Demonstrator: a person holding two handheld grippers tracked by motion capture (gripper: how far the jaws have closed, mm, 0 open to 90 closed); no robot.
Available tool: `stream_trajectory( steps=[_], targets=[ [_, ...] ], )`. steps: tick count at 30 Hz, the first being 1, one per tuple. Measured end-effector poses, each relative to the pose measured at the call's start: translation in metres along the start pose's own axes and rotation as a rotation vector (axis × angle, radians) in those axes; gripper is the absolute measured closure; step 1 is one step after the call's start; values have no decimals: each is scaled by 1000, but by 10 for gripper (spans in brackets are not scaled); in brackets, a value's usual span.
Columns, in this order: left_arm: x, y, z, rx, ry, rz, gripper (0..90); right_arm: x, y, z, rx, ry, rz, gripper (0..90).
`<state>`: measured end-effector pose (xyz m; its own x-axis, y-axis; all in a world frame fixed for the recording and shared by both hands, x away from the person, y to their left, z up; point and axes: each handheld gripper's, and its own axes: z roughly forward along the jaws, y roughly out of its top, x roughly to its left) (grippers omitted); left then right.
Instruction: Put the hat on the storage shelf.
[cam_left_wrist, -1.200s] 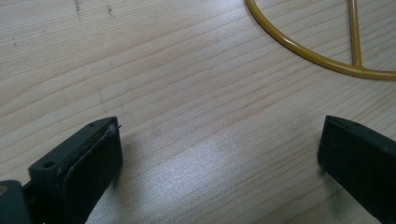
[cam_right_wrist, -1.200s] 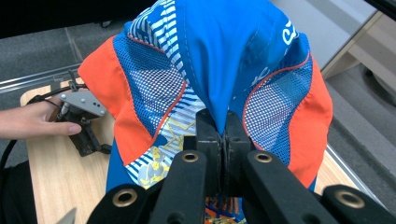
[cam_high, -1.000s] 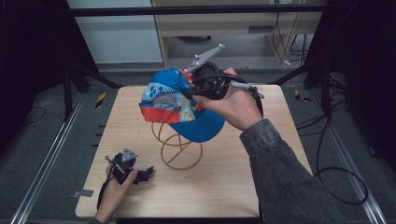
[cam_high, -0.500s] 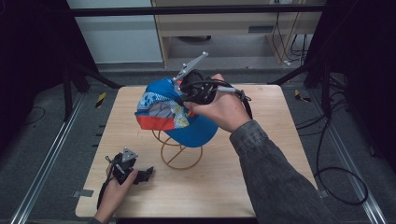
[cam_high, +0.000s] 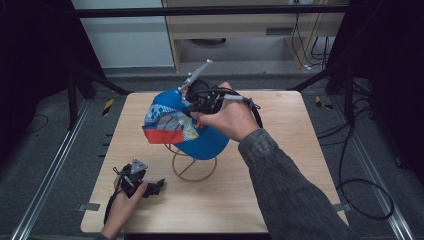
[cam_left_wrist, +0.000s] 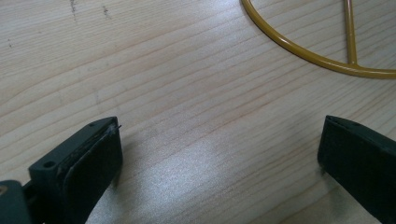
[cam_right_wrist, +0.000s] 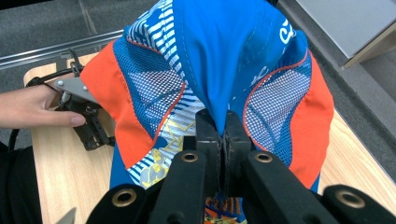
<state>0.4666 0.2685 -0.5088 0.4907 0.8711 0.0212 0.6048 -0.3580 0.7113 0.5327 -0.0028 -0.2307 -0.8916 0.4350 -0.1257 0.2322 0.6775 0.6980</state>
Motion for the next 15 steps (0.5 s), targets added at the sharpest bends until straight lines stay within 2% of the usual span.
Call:
stream_trajectory(
  steps=[15],
  targets=[
    [-1,0,0,-2,-1,0,0,1,8,-5,-11,-5,-4,886]
  ],
)
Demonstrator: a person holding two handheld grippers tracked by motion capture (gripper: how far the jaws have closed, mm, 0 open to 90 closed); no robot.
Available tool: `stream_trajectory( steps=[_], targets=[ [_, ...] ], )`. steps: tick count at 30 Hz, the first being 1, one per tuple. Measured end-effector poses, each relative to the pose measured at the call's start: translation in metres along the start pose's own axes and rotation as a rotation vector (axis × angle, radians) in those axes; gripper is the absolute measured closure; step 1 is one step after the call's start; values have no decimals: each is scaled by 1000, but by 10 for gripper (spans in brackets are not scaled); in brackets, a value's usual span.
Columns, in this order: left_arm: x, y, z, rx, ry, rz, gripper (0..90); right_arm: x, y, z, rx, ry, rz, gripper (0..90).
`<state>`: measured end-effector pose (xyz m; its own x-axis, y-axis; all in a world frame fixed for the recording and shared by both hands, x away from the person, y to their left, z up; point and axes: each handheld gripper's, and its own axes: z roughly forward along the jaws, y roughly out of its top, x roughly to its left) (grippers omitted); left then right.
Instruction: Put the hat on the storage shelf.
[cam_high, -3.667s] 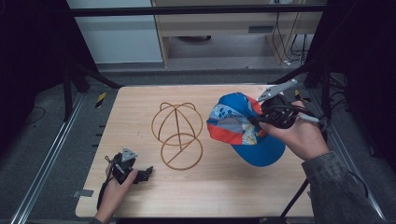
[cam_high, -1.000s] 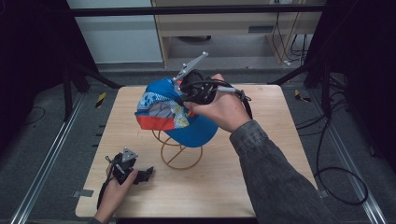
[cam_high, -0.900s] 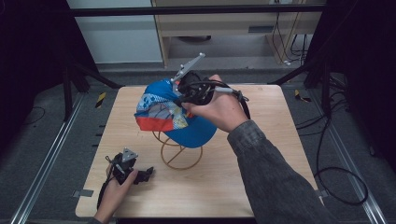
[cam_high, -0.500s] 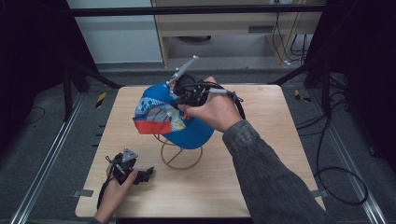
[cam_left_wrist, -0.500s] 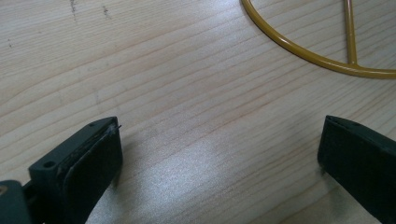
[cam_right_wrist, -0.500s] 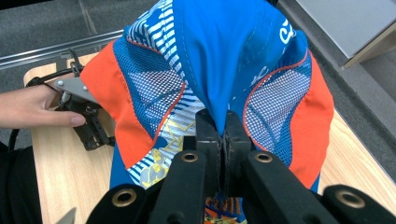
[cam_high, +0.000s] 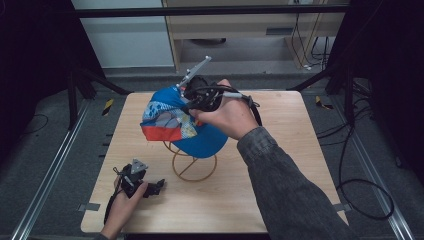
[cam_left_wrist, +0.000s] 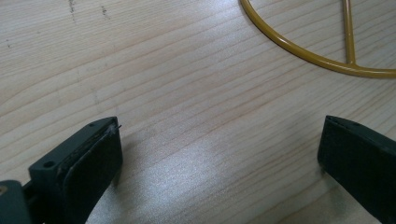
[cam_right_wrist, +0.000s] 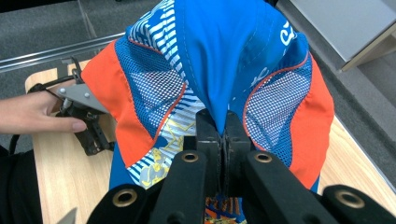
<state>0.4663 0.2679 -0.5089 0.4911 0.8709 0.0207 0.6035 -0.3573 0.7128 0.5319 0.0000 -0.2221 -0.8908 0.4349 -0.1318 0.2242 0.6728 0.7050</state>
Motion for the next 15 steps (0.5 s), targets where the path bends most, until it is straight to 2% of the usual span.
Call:
stream_trajectory(
  steps=[8,15],
  targets=[
    [0,0,0,-1,-1,1,0,4,0,10,38,6,-20,885],
    [-1,0,0,1,-3,4,0,4,-1,12,51,11,-27,883]
  ],
)
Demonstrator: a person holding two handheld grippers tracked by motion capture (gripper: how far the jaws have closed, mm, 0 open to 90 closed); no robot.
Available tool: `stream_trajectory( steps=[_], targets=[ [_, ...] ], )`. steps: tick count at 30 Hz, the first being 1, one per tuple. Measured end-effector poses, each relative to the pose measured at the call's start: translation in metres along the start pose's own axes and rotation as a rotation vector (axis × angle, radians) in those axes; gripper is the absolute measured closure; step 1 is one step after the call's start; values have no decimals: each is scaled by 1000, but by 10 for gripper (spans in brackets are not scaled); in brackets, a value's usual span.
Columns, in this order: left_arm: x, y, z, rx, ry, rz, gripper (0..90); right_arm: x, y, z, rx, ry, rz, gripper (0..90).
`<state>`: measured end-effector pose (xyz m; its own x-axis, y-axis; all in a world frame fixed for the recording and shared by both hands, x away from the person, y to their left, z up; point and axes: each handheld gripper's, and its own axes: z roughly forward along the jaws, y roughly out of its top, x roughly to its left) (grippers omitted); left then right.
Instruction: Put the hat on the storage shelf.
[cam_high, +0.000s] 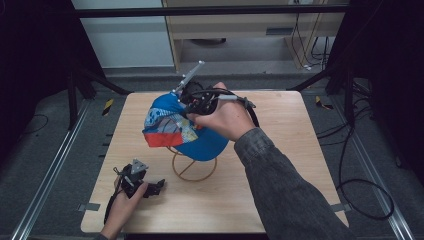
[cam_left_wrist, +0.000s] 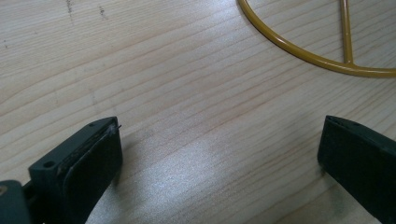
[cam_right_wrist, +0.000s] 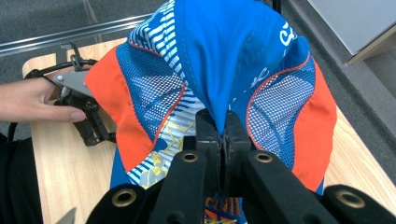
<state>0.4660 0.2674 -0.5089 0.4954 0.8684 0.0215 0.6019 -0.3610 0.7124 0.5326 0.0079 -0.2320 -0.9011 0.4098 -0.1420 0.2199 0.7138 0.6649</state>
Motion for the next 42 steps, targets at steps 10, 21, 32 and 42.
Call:
stream_trajectory(
  steps=[10,21,32,42],
  targets=[
    [-1,0,0,0,-3,3,0,1,-4,4,17,-2,0,878],
    [-1,0,0,-1,-5,3,0,0,-9,3,31,2,-4,874],
    [-1,0,0,-1,-5,5,0,5,-2,6,48,-9,-23,875],
    [-1,0,0,-1,-5,5,0,0,-3,5,22,-26,0,880]
  ],
)
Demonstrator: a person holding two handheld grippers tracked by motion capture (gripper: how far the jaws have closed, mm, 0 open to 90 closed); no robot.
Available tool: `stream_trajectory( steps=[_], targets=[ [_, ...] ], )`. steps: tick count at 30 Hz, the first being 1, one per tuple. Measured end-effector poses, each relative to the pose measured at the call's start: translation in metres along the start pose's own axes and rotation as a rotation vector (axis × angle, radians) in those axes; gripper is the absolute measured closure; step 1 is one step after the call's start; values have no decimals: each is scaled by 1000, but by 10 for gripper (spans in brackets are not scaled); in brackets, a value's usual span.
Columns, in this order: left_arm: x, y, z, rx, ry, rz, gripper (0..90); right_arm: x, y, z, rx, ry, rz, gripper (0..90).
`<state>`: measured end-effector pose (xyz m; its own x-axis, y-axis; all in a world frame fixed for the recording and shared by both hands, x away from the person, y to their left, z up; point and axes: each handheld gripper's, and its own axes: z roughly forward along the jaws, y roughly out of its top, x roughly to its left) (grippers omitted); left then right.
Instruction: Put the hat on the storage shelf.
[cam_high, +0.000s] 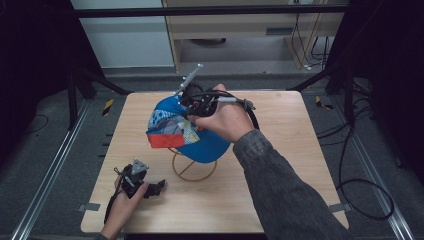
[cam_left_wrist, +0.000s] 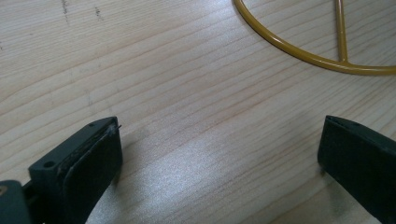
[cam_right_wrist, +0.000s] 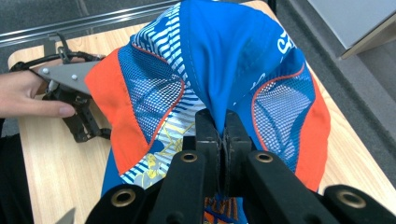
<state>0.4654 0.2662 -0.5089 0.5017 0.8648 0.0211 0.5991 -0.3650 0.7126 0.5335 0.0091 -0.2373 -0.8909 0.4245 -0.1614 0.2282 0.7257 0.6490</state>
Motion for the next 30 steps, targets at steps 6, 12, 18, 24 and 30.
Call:
stream_trajectory(
  steps=[6,12,18,24,30],
  targets=[
    [0,0,0,0,0,0,0,-1,7,2,6,-10,-1,878],
    [0,0,0,0,-1,0,0,-1,10,6,29,-2,0,825],
    [0,0,0,1,0,0,0,-1,7,5,18,3,4,752],
    [0,0,0,0,0,-1,0,-3,3,3,15,-5,16,706],
    [0,0,0,0,-1,-1,0,-4,-3,3,10,-17,40,659]
  ],
)
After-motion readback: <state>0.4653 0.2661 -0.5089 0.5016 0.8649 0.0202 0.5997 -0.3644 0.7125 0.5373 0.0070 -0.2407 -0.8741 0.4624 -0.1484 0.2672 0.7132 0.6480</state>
